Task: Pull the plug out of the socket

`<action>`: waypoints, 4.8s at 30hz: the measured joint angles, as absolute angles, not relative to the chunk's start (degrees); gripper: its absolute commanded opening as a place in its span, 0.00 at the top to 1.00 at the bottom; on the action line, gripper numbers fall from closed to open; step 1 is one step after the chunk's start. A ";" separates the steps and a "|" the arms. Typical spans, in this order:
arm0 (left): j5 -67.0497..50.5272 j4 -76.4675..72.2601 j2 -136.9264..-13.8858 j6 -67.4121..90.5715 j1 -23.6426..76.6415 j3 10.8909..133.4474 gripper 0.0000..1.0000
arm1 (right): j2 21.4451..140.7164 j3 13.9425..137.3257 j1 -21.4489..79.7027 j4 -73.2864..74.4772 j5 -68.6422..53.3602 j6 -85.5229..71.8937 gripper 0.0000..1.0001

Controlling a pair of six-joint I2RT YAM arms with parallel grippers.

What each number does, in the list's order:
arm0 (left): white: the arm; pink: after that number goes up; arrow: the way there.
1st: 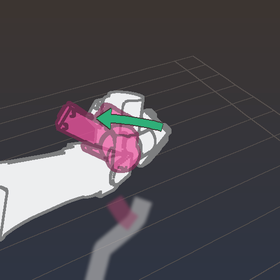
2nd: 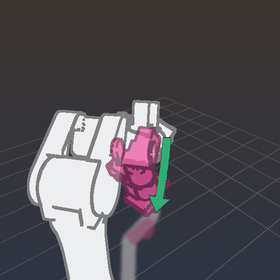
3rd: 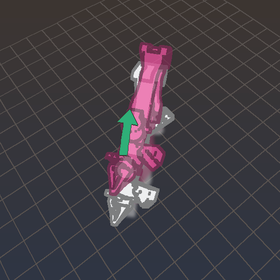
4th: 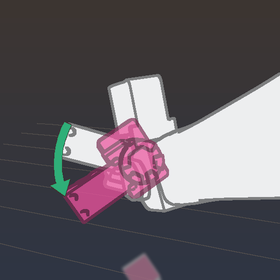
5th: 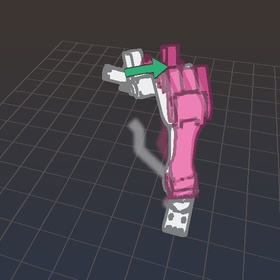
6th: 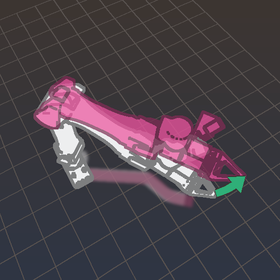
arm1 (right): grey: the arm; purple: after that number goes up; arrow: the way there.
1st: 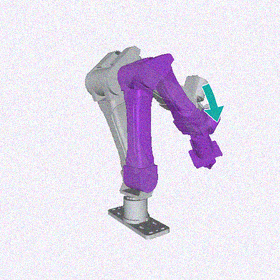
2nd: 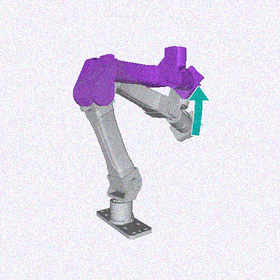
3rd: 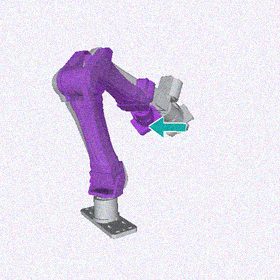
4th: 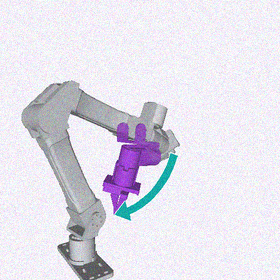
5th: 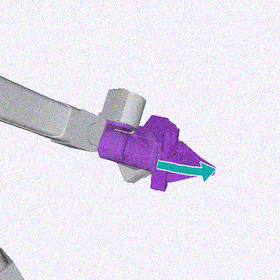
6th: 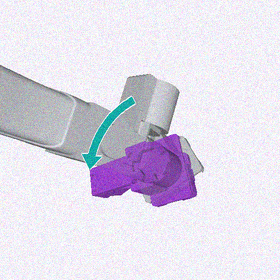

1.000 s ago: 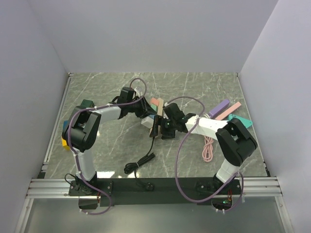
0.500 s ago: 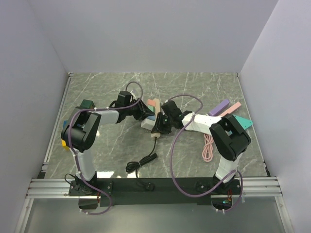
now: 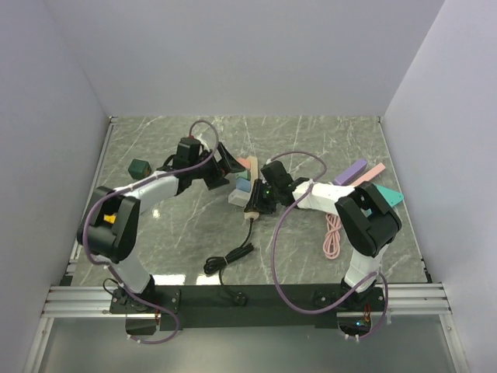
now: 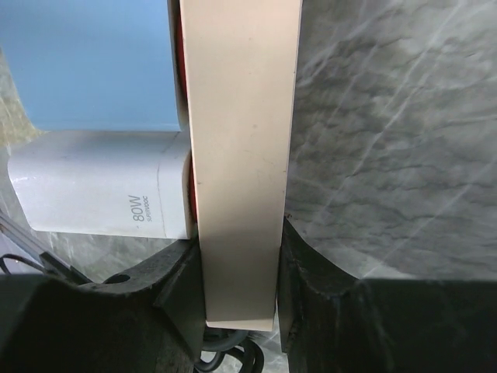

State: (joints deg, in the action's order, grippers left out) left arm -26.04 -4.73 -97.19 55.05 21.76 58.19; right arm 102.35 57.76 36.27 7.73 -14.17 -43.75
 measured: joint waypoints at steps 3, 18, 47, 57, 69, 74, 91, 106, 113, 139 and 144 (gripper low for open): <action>-24.75 -4.10 -94.13 53.82 20.88 57.52 0.01 | 102.35 57.76 35.46 7.64 -14.55 -43.81 1.00; -27.29 -5.76 -93.86 53.74 22.65 47.57 0.01 | 102.35 57.76 33.10 7.01 -17.37 -43.99 1.00; -29.91 -12.08 -103.04 54.17 26.35 51.96 1.00 | 103.22 57.89 32.84 6.68 -18.96 -42.98 1.00; -19.42 -7.92 -90.32 54.28 25.74 43.99 1.00 | 107.28 61.30 34.17 5.48 -26.61 -44.84 1.00; -15.11 -2.33 -83.96 56.21 24.45 42.24 1.00 | 110.15 65.80 35.16 6.94 -30.98 -46.59 1.00; -14.79 -5.04 -80.84 59.33 23.42 37.89 1.00 | 111.42 67.18 36.25 7.53 -31.44 -47.09 1.00; -4.67 -3.27 -68.53 64.47 24.43 35.00 1.00 | 113.80 69.34 30.22 10.72 -17.76 -55.68 1.00; -6.15 12.62 -78.61 46.24 -12.45 41.43 1.00 | 101.86 61.30 30.44 23.44 -6.76 -45.50 1.00; -6.66 14.37 -79.55 44.01 -16.10 42.04 0.14 | 96.66 57.47 30.33 29.10 -5.96 -36.88 1.00; -22.39 -2.81 -85.17 50.39 21.76 42.39 0.01 | 95.15 56.25 31.59 24.62 -20.67 -30.63 1.00; -22.59 -6.57 -92.20 55.61 27.07 46.68 0.01 | 96.47 56.84 33.82 23.20 -19.03 -32.14 1.00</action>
State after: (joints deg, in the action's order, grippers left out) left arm -22.59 -6.57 -92.20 55.61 27.07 46.68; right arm 96.47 56.84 33.82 23.20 -19.03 -32.14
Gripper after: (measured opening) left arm 0.993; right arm 0.408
